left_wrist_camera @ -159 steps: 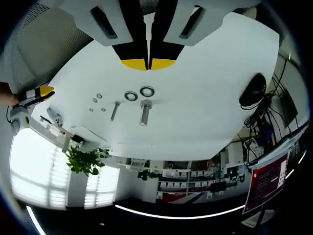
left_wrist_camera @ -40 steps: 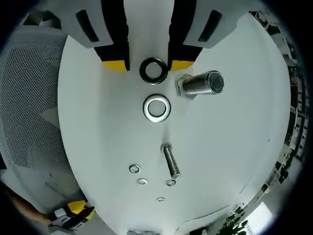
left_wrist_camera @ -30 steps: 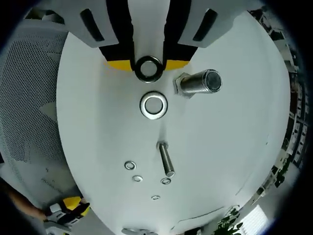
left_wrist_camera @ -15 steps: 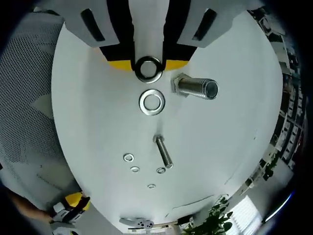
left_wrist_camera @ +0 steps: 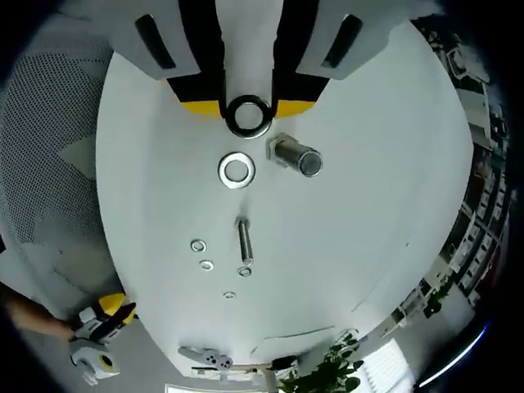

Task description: Place the washer onto the threaded stud by aligning its center hole with the stud, sliding it down to the base, and recovering from edge contact or off-axis alignment until the washer reaches the visible bottom stop.

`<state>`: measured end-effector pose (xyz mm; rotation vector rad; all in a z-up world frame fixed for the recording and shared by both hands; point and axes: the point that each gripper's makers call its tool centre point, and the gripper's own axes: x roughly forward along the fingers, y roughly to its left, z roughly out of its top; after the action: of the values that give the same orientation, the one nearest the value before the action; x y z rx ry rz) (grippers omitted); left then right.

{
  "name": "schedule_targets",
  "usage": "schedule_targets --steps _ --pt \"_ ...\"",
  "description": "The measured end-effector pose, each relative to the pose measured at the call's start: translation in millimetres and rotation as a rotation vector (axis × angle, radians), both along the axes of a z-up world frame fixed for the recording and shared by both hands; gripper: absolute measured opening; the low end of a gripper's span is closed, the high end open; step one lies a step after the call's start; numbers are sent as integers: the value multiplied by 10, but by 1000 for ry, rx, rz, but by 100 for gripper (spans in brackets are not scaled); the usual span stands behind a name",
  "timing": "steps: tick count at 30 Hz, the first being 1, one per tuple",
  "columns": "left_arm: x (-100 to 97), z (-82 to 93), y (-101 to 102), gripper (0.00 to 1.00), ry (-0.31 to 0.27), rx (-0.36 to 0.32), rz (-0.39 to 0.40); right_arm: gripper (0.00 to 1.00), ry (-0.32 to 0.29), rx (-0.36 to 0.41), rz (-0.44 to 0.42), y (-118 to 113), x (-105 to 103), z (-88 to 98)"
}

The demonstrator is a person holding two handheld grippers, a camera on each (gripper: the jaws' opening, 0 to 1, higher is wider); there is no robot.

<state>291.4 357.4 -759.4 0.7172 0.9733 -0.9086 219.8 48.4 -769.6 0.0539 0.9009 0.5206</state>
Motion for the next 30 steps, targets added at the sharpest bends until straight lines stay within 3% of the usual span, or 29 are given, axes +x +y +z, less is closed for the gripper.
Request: schedule_targets --steps 11,15,30 --pt "135 345 -94 19 -72 -17 -18 26 -4 0 -6 -2 -1 6" --pt "222 419 -100 19 -83 -15 -13 27 -28 47 -42 -6 27 65" --pt "397 373 -111 19 -75 15 -18 26 -15 19 -36 -14 19 29"
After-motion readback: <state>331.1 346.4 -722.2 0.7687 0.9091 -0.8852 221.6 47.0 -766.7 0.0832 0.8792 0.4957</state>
